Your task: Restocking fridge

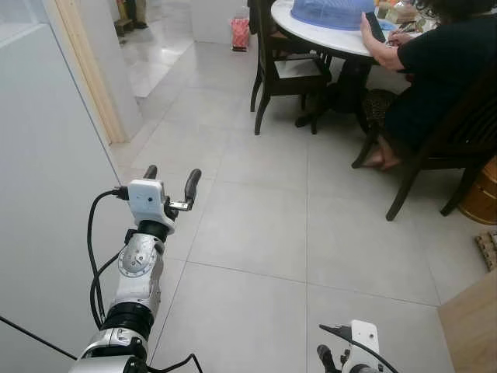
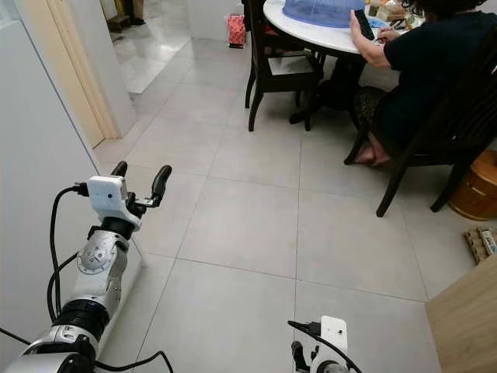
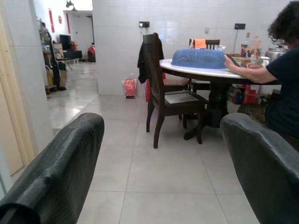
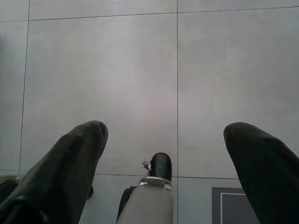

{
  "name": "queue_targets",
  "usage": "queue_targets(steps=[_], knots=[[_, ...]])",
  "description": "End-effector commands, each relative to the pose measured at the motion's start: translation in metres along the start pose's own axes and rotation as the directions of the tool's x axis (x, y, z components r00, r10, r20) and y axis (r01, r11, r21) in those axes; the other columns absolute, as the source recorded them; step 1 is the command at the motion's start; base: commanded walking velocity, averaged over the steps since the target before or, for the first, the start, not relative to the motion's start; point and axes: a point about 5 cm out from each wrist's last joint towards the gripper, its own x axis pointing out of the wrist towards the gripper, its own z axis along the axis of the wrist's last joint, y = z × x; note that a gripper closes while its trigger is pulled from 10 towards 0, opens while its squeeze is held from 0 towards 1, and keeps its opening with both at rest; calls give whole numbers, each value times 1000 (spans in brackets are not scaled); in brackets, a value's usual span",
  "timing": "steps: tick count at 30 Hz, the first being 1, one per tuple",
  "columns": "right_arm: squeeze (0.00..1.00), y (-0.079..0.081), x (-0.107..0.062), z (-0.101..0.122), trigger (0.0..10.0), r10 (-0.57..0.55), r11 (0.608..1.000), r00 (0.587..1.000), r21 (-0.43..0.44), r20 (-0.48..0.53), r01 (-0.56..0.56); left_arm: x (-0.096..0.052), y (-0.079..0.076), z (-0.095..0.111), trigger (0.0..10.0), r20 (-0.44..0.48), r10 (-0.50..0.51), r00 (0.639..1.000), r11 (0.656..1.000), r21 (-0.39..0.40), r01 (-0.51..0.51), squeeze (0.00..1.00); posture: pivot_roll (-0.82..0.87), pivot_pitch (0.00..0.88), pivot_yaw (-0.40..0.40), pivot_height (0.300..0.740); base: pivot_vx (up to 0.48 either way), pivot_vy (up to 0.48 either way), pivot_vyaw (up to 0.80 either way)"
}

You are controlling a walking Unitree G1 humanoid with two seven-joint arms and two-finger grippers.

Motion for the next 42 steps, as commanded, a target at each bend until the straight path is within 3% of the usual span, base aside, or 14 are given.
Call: queue_targets(steps=[1,13,16,21,26,29,32,33,34,35,36,38,42], knots=[[0,-1,-1,-2,10000,-13,1000,1000,19,2,13,1,-1,5,10000,20,-5,1000,1000,-1,5,0,-88,0,-6,740,0,0,0],[0,0,-1,-3,10000,-16,999,1000,31,11,16,32,-18,61,10000,220,-86,972,996,-3,88,0,-98,0,4,740,0,0,0],[0,0,-1,-3,10000,-18,999,1000,33,10,18,39,-26,87,10000,311,-93,946,995,-9,101,0,-99,0,1,740,0,0,0],[0,-1,-1,-3,10000,-20,999,1000,32,10,20,42,-26,103,10000,359,-90,929,995,-9,100,0,-99,0,0,740,0,0,0],[0,-1,-1,-3,10000,-20,999,1000,31,13,20,41,-23,101,10000,340,-89,936,995,-10,98,0,-96,0,-4,740,0,0,0],[0,0,0,-2,10000,-17,999,1000,29,14,17,30,-20,66,10000,186,-105,977,994,30,101,0,-89,0,-6,740,0,0,0],[0,0,0,-2,10000,-16,999,1000,29,15,16,24,-17,48,10000,108,-99,989,995,36,95,0,-89,0,-6,740,0,0,0],[0,0,0,-2,10000,-14,1000,1000,27,15,14,12,-10,23,10000,2,-72,997,997,40,72,0,-83,0,-9,740,0,0,0],[0,0,0,-2,10000,-14,1000,1000,27,15,14,12,-10,23,10000,2,-72,997,997,40,72,0,-83,0,-9,740,0,0,0],[0,1,0,-1,10000,-13,1000,1000,27,15,12,6,-6,11,10000,-55,-51,997,997,51,54,0,-84,0,-9,740,0,0,0],[0,1,0,-1,10000,-10,1000,1000,26,15,10,-10,4,-13,10000,-170,-9,985,998,63,20,0,-84,0,-9,740,0,0,0],[0,1,0,-1,10000,-9,1000,1000,27,16,9,-25,11,-34,10000,-286,24,958,997,73,-3,0,-82,0,-10,740,0,0,0],[0,1,0,1,10000,-9,1000,1000,23,15,8,-56,22,-69,10000,-488,84,869,995,86,-48,0,-52,0,-29,740,0,0,0]])
